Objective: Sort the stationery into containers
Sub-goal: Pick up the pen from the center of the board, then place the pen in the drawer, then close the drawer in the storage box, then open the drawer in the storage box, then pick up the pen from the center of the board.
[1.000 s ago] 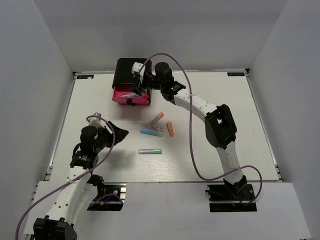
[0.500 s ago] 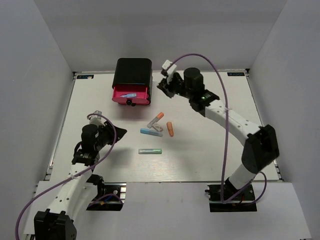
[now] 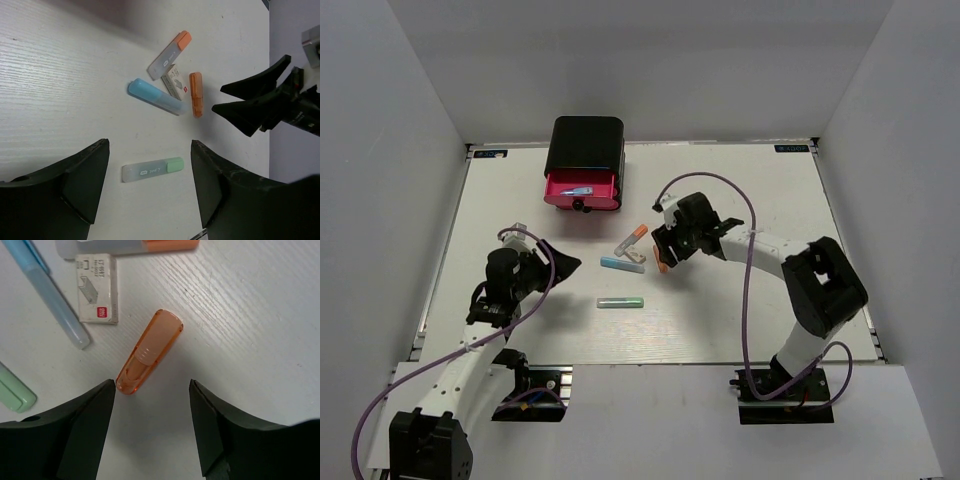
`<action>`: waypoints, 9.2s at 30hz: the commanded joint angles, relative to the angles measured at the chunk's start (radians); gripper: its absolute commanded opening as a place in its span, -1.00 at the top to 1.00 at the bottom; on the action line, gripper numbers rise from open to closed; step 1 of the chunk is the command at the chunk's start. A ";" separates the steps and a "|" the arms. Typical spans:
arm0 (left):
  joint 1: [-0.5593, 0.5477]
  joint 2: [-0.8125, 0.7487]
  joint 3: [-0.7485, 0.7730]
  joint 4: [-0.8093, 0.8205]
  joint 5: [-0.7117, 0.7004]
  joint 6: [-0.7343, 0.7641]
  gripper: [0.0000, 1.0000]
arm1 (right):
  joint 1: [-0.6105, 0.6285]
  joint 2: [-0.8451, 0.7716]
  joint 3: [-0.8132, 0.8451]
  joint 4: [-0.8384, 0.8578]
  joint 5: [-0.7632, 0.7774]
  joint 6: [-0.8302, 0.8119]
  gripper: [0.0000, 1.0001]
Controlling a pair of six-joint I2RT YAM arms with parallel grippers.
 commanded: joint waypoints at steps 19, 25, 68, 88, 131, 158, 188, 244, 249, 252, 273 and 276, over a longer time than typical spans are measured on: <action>-0.002 -0.083 0.022 -0.091 -0.034 0.013 -0.52 | 0.071 0.214 0.119 -0.012 0.122 0.126 -0.09; -0.002 -0.053 0.022 -0.058 -0.034 0.004 -0.52 | 0.063 0.176 0.121 -0.030 0.126 0.117 0.36; -0.002 0.237 0.107 0.183 -0.105 -0.042 0.55 | 0.040 0.184 0.589 0.491 -0.362 -0.152 -0.03; -0.002 0.702 0.488 0.260 -0.157 -0.024 0.65 | -0.151 -0.251 -0.025 0.304 -0.350 -0.222 1.00; -0.002 0.886 0.721 0.190 -0.288 -0.146 -0.94 | -0.198 -0.290 -0.129 0.272 -0.385 -0.234 1.00; 0.007 0.840 0.743 0.082 -0.456 -0.195 -0.98 | -0.199 -0.326 -0.177 0.279 -0.378 -0.253 1.00; -0.030 0.900 0.638 0.282 -0.120 -0.021 0.02 | -0.205 -0.327 -0.215 0.298 -0.375 -0.265 1.00; -0.085 0.673 0.342 0.341 -0.194 -0.082 -0.41 | -0.202 -0.097 -0.070 0.130 -0.715 -0.648 0.24; -0.085 0.589 0.333 0.302 -0.183 -0.062 -0.50 | -0.156 0.019 0.068 -0.065 -0.783 -0.819 0.11; -0.085 0.494 0.321 0.233 -0.214 -0.042 -0.47 | -0.098 0.062 0.102 -0.141 -0.767 -0.930 0.09; -0.085 -0.155 0.091 -0.333 -0.151 -0.059 -0.13 | 0.129 0.248 0.208 0.100 -0.459 -0.708 0.06; -0.085 -0.180 0.091 -0.356 -0.151 -0.059 -0.18 | 0.145 0.309 0.279 0.053 -0.416 -0.708 0.06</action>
